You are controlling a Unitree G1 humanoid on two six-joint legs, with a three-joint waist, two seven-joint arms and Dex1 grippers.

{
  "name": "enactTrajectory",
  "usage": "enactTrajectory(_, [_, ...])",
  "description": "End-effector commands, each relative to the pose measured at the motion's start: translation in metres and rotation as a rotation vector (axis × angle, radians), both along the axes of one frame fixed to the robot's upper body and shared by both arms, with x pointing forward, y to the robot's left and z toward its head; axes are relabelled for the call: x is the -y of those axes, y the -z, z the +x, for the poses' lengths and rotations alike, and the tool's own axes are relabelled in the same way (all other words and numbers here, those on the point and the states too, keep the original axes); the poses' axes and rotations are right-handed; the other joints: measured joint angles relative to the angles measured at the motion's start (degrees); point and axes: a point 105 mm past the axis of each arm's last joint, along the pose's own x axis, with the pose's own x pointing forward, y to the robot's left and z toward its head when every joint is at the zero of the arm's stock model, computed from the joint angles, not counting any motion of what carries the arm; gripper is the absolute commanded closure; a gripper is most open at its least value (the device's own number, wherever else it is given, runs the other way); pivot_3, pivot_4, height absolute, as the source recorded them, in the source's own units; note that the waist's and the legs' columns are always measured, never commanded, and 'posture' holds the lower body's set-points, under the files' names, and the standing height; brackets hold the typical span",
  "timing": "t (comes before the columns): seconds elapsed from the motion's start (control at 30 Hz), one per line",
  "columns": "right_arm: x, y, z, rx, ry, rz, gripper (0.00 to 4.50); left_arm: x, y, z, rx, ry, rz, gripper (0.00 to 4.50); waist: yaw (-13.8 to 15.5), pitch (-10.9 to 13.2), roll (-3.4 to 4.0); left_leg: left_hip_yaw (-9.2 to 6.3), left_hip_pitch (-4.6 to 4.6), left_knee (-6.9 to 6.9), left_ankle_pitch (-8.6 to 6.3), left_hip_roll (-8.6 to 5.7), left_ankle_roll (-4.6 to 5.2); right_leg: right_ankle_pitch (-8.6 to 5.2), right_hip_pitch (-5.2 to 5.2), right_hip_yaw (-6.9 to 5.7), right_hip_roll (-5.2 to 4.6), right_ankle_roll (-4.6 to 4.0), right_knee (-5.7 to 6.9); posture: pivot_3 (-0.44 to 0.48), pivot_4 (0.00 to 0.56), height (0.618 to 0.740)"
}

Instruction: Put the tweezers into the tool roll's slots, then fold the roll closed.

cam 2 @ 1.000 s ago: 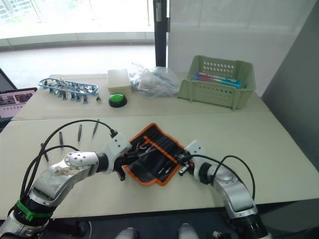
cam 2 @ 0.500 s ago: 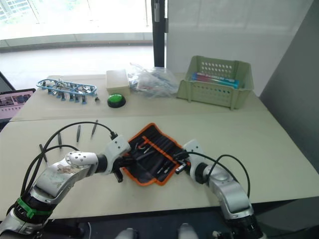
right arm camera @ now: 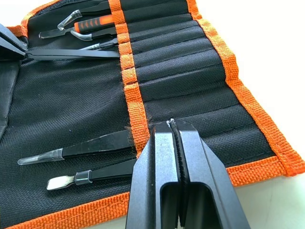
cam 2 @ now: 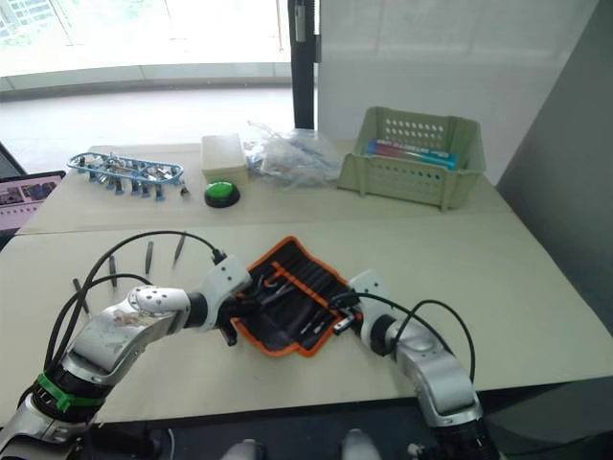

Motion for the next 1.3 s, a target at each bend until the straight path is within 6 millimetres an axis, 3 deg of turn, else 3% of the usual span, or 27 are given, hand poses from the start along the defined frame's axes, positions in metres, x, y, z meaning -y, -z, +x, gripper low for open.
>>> enactTrajectory(0.03, [-0.006, 0.028, -0.010, -0.129, -0.014, -0.018, 4.49, -0.002, -0.011, 0.004, 0.052, -0.006, 0.022, 4.50, -0.08, 0.00, 0.00, 0.00, 0.00, 0.00, 0.00, 0.00, 0.00, 0.00, 0.00, 0.00, 0.00, 0.00, 0.00, 0.000, 0.150, 0.736])
enactTrajectory(0.33, [-0.004, 0.032, -0.008, -0.151, 0.002, -0.036, 4.49, 0.012, -0.002, 0.015, 0.057, 0.008, 0.029, 4.50, -0.22, 0.00, -0.01, 0.00, 0.02, 0.01, 0.00, 0.00, 0.00, 0.00, 0.01, 0.01, 0.00, 0.00, 0.00, 0.000, 0.150, 0.736])
enactTrajectory(0.7, [-0.007, 0.051, -0.017, -0.257, 0.029, -0.084, 4.49, 0.049, 0.011, 0.036, 0.067, 0.031, -0.050, 4.50, 0.38, -0.14, -0.17, 0.00, 0.53, 0.00, 0.00, -0.02, 0.00, -0.01, 0.67, -0.01, -0.02, 0.02, -0.18, 0.000, 0.150, 0.736])
enactTrajectory(1.03, [-0.008, 0.058, -0.022, -0.277, 0.038, -0.072, 4.49, 0.050, 0.028, 0.050, 0.061, -0.003, -0.077, 4.50, 0.87, -0.92, -0.16, 0.00, 0.57, 0.00, -0.01, -0.03, 0.00, -0.01, 0.76, -0.01, -0.04, 0.03, -0.25, 0.000, 0.150, 0.736])
enactTrajectory(1.13, [-0.007, 0.059, -0.022, -0.273, 0.040, -0.067, 4.50, 0.046, 0.023, 0.052, 0.077, -0.015, -0.106, 3.53, 0.84, -0.98, -0.13, 0.00, 0.58, 0.00, -0.01, -0.03, 0.00, -0.02, 0.78, -0.01, -0.04, 0.03, -0.26, 0.000, 0.150, 0.736])
enactTrajectory(1.3, [-0.005, 0.057, -0.020, -0.241, 0.049, -0.058, 4.50, 0.026, -0.007, 0.040, 0.123, -0.002, -0.188, 1.85, -0.08, -0.95, -0.10, 0.00, 0.52, -0.11, -0.01, 0.01, 0.00, -0.02, 0.64, -0.01, -0.01, 0.02, -0.26, 0.000, 0.150, 0.736])
